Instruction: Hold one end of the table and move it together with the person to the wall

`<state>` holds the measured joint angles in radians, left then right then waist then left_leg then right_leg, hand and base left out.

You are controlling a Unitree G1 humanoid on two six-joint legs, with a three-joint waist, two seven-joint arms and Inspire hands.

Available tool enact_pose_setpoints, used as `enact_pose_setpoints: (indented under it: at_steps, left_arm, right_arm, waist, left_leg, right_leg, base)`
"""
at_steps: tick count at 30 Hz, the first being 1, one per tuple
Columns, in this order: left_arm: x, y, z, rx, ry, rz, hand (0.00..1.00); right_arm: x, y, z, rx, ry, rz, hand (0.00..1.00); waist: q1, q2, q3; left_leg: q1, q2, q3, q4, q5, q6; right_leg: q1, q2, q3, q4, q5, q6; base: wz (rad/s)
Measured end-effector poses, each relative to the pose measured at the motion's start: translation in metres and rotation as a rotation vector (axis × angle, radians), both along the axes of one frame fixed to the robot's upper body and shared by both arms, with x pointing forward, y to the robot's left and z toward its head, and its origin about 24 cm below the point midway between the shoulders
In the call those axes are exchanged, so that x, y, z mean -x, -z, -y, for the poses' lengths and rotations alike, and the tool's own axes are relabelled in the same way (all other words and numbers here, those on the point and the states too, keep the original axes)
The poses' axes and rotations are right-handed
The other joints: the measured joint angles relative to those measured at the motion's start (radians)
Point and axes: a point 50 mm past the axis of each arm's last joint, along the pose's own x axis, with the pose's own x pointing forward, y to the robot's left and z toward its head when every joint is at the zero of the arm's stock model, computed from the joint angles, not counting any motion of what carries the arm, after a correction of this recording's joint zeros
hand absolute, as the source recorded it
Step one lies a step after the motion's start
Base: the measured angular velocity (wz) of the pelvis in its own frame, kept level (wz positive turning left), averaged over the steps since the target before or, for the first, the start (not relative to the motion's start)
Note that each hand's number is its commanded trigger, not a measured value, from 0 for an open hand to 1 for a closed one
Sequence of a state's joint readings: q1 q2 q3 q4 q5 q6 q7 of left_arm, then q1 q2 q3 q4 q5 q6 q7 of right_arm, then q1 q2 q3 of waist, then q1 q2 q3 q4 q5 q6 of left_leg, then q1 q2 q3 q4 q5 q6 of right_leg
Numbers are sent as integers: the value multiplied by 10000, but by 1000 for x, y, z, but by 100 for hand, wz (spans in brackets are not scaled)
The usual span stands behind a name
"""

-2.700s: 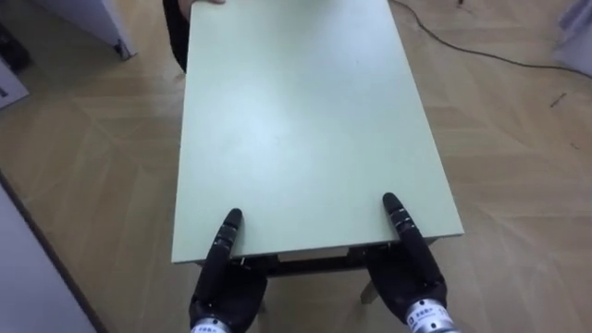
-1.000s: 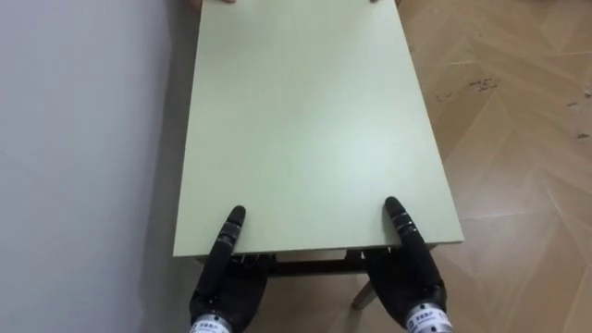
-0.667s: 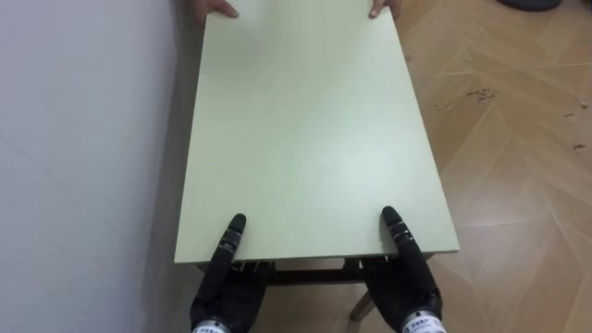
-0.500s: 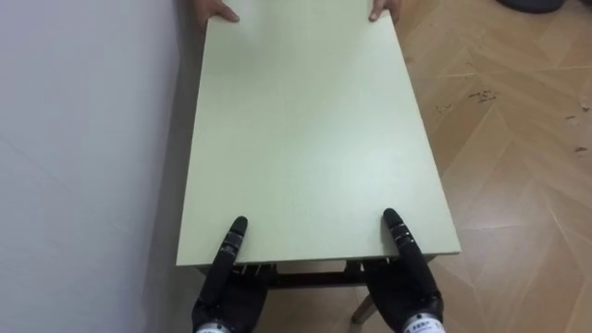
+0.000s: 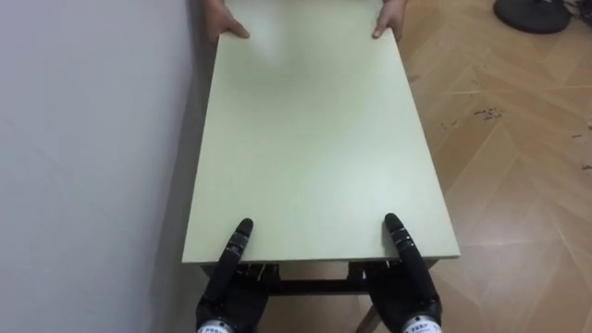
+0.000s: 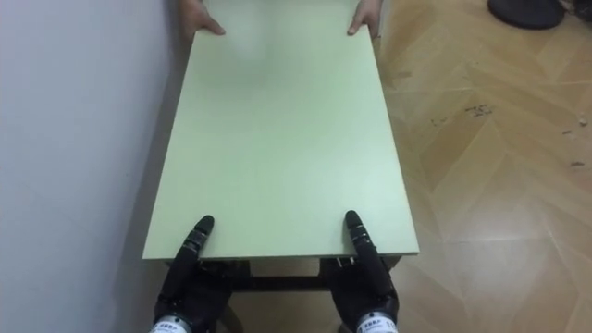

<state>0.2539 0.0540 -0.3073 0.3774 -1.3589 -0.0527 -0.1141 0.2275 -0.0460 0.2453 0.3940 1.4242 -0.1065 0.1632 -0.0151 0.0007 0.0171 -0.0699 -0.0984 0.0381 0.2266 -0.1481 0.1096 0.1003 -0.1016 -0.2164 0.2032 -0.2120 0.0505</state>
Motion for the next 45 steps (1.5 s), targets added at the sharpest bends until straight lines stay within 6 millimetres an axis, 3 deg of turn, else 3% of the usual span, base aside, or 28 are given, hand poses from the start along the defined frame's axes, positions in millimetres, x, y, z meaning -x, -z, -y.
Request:
enact_pose_setpoints:
  at_steps: [1, 2, 5, 10, 38, 45]
  left_arm:
    - [0, 1, 0, 1, 0, -36, 0]
    - [1, 1, -1, 2, -1, -47, 0]
    - [2, 5, -3, -371, 323, 5, 0]
    - [3, 11, -12, -1865, 1511, 139, 0]
    - [6, 19, -19, -2045, 1896, 333, 0]
    - [18, 24, -32, -2600, 2444, 366, 0]
  right_arm:
    - [-1, 0, 0, 38, -36, -1, 11]
    - [-1, 1, 0, 43, -55, -15, 0]
    - [-4, 2, -1, -9, -189, -83, 0]
    - [0, 7, 3, 18, -600, 314, 0]
    - [12, 16, 9, -66, -1168, 347, 0]
    - [28, 29, 16, 603, -1634, -147, 0]
  waist:
    - [-2, 17, -9]
    - [-3, 24, -13]
    - [-12, 42, -35]
    - [-51, 134, -6]
    - [-85, 120, 36]
    - [-59, -80, -60]
  left_leg:
    - [48, 0, 17, -47, 1, 0]
    - [65, 1, 25, -51, 0, 0]
    - [159, 7, 50, -112, -1, -1]
    - [142, 18, 136, -122, -1, -1]
    - [204, 24, 166, -128, 1, -3]
    - [282, 22, 177, -220, 0, -10]
  right_leg:
    - [7, 0, 33, -4, 0, 0]
    - [17, 0, 52, -6, 0, 0]
    - [25, 6, 156, -17, 0, 0]
    - [22, -2, 232, -23, 0, 0]
    - [59, 0, 230, -170, 0, 1]
    - [151, 1, 182, -178, 1, 2]
  base:
    - [-5]
    - [-6]
    - [-5]
    - [-7]
    - [0]
    - [0]
